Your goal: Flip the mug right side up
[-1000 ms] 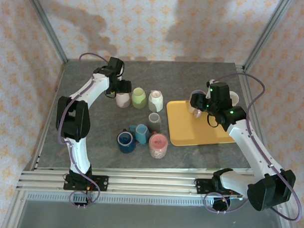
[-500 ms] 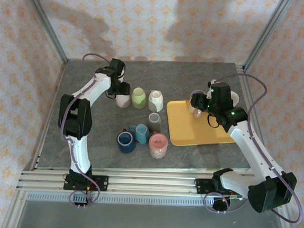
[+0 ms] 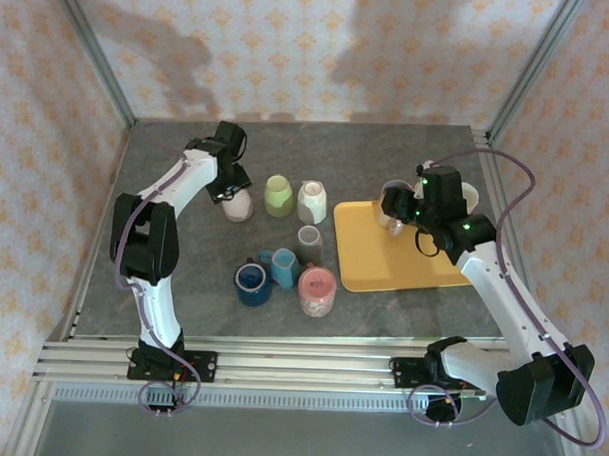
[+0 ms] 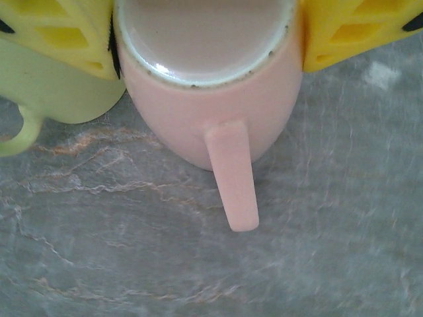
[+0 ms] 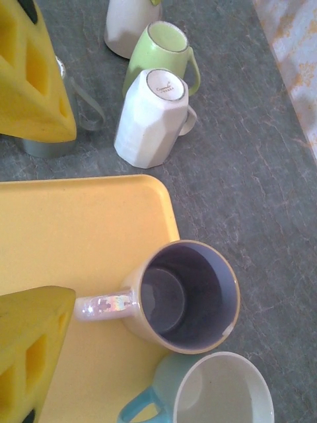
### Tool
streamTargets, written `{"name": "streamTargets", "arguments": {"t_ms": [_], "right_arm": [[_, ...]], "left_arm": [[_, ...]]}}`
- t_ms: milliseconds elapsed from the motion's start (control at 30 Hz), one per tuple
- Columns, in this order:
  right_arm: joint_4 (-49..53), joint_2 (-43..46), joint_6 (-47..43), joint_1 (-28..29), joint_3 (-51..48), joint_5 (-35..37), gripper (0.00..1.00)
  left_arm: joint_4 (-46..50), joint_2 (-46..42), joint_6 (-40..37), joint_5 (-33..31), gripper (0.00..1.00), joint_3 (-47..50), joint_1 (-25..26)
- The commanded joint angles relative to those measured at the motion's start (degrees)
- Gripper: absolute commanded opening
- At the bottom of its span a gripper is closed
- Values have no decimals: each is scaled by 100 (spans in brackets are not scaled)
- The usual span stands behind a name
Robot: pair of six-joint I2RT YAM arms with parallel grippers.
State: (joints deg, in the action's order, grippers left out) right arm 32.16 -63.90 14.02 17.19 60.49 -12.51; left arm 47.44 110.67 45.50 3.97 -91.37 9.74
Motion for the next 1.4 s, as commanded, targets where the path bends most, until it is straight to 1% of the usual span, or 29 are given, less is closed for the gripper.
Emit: {"name": "streamTargets", "arguments": {"t_ms": [0, 133, 267, 433, 533, 633, 667, 733, 867, 933, 1000, 1067, 1167, 1267, 1367], "right_arm": [[104, 88, 78, -34, 64, -74, 59], [124, 88, 74, -36, 16, -159, 59], [115, 73, 50, -34, -6, -215, 59], [111, -7, -37, -32, 96, -346, 59], [157, -51, -76, -33, 177, -400, 60], [167, -37, -84, -34, 217, -439, 60], [168, -11, -84, -33, 218, -449, 60], [152, 50, -86, -37, 200, -454, 60], [150, 173, -110, -32, 143, -410, 60], [167, 206, -134, -32, 126, -416, 61], [189, 219, -153, -32, 130, -423, 61], [218, 227, -200, -32, 137, -427, 61], [267, 263, -317, -34, 140, -436, 61], [273, 282, -430, -34, 134, -513, 62], [218, 264, -506, -36, 169, -638, 62]], "left_arm": [[279, -271, 1585, -142, 55, -58, -28], [423, -383, 2507, -374, 53, -86, -26], [758, -425, 3065, -712, 54, -243, 0], [758, -527, 3839, -793, 55, 92, 85], [803, -556, 4213, -846, 59, 204, 181], [752, -540, 4374, -825, 64, 278, 243], [786, -517, 4374, -836, 69, 253, 256], [840, -471, 4361, -815, 75, 211, 265], [857, -466, 4348, -790, 81, 212, 262], [930, -497, 4218, -870, 83, 71, 273], [1012, -573, 3962, -950, 85, -119, 277], [1084, -740, 3516, -1060, 87, -291, 280], [1105, -1150, 2278, -1190, 90, -463, 222], [692, -1744, 538, -1077, 92, -198, 19], [208, -2395, -1627, -931, 93, 209, -230]]}}
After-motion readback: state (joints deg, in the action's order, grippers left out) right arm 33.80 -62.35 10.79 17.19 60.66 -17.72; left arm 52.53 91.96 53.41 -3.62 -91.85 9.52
